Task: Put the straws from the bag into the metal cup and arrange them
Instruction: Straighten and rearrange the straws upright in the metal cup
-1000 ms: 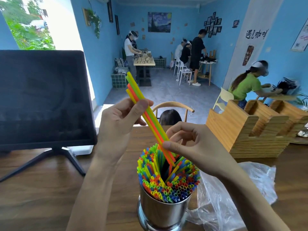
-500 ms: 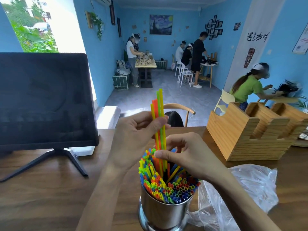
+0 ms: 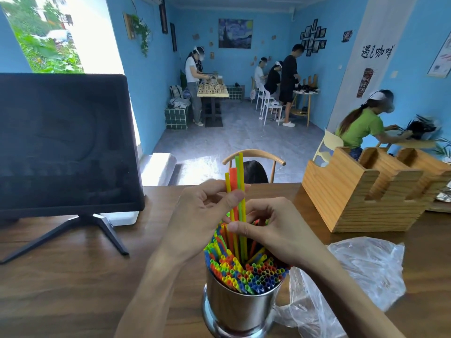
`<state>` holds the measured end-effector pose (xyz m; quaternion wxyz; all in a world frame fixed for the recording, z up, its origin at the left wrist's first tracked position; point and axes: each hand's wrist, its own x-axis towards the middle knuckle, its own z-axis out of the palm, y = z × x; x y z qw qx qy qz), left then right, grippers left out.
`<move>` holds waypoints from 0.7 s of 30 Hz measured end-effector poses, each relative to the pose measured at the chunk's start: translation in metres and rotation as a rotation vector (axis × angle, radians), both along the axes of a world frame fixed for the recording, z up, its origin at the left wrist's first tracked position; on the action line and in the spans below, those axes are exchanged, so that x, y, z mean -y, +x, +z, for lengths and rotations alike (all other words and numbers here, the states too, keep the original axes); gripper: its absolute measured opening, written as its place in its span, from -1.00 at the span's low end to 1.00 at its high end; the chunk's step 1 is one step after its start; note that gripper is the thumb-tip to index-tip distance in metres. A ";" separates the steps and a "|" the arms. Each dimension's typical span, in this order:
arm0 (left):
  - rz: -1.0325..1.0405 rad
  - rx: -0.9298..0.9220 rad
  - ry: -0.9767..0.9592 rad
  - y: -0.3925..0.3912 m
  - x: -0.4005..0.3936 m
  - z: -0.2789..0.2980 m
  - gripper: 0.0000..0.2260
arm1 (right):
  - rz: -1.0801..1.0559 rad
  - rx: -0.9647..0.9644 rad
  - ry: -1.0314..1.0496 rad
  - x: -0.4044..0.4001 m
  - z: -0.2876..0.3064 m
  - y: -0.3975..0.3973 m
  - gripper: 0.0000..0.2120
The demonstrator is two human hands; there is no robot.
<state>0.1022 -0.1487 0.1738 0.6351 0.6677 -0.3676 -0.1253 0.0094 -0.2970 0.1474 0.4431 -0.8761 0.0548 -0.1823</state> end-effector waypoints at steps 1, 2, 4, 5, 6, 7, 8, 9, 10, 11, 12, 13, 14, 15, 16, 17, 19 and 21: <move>0.018 0.012 0.008 0.000 0.000 0.000 -0.83 | 0.008 -0.008 0.021 0.000 0.001 -0.001 -0.90; 0.032 0.015 0.011 0.001 0.000 0.000 -0.86 | 0.018 -0.017 0.038 0.001 0.001 -0.001 -0.89; 0.050 0.011 0.001 0.002 0.000 -0.001 -0.90 | 0.046 -0.040 0.099 0.002 0.005 -0.002 -0.90; 0.058 0.007 -0.012 0.002 0.000 -0.002 -0.89 | 0.066 -0.044 0.136 0.002 0.007 -0.002 -0.85; 0.068 0.004 -0.029 0.002 -0.001 -0.002 -0.88 | 0.084 -0.044 0.153 0.004 0.007 -0.002 -0.80; 0.076 -0.003 -0.048 0.002 -0.001 -0.002 -0.87 | 0.098 -0.043 0.185 0.003 0.010 -0.003 -0.80; 0.079 -0.009 -0.062 0.003 -0.001 -0.003 -0.87 | 0.105 -0.046 0.200 0.005 0.009 -0.004 -0.86; 0.081 -0.016 -0.066 0.004 -0.001 -0.004 -0.87 | 0.108 -0.058 0.223 0.005 0.010 -0.004 -0.95; 0.082 -0.016 -0.063 0.004 -0.001 -0.004 -0.86 | 0.103 -0.059 0.220 0.007 0.008 -0.004 -0.93; 0.083 -0.010 -0.052 0.005 -0.001 -0.005 -0.85 | 0.092 -0.066 0.219 0.007 0.008 -0.004 -0.90; 0.081 0.004 -0.033 0.007 -0.002 -0.007 -0.85 | 0.089 -0.074 0.200 0.007 0.007 -0.003 -0.89; 0.075 0.019 -0.009 0.008 -0.002 -0.007 -0.84 | 0.083 -0.083 0.185 0.007 0.007 -0.003 -0.89; 0.066 0.033 0.015 0.009 -0.002 -0.007 -0.84 | 0.085 -0.083 0.163 0.007 0.007 -0.003 -0.87; 0.052 0.043 0.037 0.010 -0.002 -0.006 -0.85 | 0.083 -0.088 0.154 0.006 0.007 -0.003 -0.83; 0.033 0.058 0.058 0.012 -0.002 -0.006 -0.86 | 0.085 -0.088 0.144 0.006 0.008 -0.003 -0.79; 0.011 0.080 0.082 0.013 -0.001 -0.004 -0.87 | 0.088 -0.089 0.141 0.005 0.009 -0.004 -0.76; -0.024 0.126 0.114 0.014 0.002 0.000 -0.87 | 0.095 -0.084 0.157 0.005 0.009 -0.005 -0.75; -0.051 0.137 0.094 0.014 0.006 0.007 -0.83 | 0.100 -0.077 0.166 0.004 0.010 -0.006 -0.74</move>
